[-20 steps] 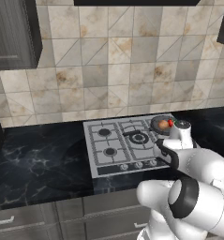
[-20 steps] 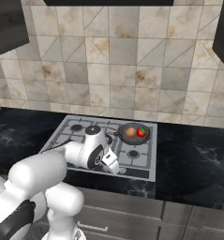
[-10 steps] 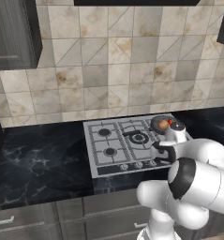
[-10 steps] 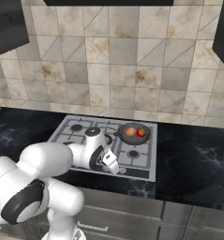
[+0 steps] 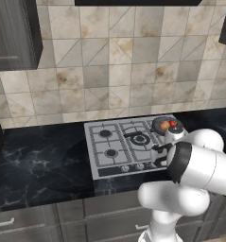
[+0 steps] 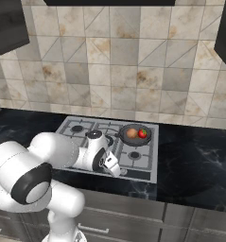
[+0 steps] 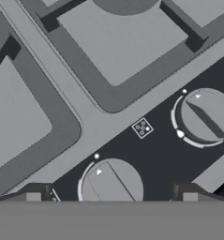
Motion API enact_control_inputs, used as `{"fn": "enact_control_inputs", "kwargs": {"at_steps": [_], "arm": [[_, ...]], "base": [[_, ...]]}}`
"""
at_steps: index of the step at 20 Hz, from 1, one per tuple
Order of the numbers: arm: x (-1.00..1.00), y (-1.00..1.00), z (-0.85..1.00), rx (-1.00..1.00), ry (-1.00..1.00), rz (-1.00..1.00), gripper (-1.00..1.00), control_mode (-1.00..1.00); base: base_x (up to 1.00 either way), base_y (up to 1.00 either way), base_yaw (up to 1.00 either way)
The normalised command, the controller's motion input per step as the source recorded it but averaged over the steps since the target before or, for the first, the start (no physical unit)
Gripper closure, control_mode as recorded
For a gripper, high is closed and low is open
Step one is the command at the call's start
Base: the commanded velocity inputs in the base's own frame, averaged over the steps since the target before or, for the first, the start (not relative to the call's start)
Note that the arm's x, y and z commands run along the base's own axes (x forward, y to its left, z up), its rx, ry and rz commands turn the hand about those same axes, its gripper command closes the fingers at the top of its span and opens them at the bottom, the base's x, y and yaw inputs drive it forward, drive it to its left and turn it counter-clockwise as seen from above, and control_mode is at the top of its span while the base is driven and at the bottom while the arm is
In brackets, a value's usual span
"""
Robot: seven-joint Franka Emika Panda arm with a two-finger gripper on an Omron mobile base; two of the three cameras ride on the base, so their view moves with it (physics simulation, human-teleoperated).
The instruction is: Place the pan on the rear right burner on the stove. Then place the tomato and the onion in the pan and turn on the rear right burner.
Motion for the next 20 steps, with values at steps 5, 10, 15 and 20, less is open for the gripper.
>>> {"fn": "enact_control_inputs", "kwargs": {"at_steps": [5, 10, 15, 20], "arm": [[0.03, 0.0, -0.23, 0.0, 0.0, 0.0, -1.0, -1.0], [0.0, 0.0, -0.31, -0.01, 0.0, 0.0, 1.0, -1.0], [-0.06, 0.0, -0.4, 0.0, 0.0, 0.0, 1.0, -1.0], [-0.18, 0.0, -0.43, 0.0, 0.0, 0.0, 1.0, -1.0]], "base": [[0.0, 0.0, 0.0], [0.0, 0.0, 0.0], [0.0, 0.0, 0.0], [0.0, 0.0, 0.0]]}}
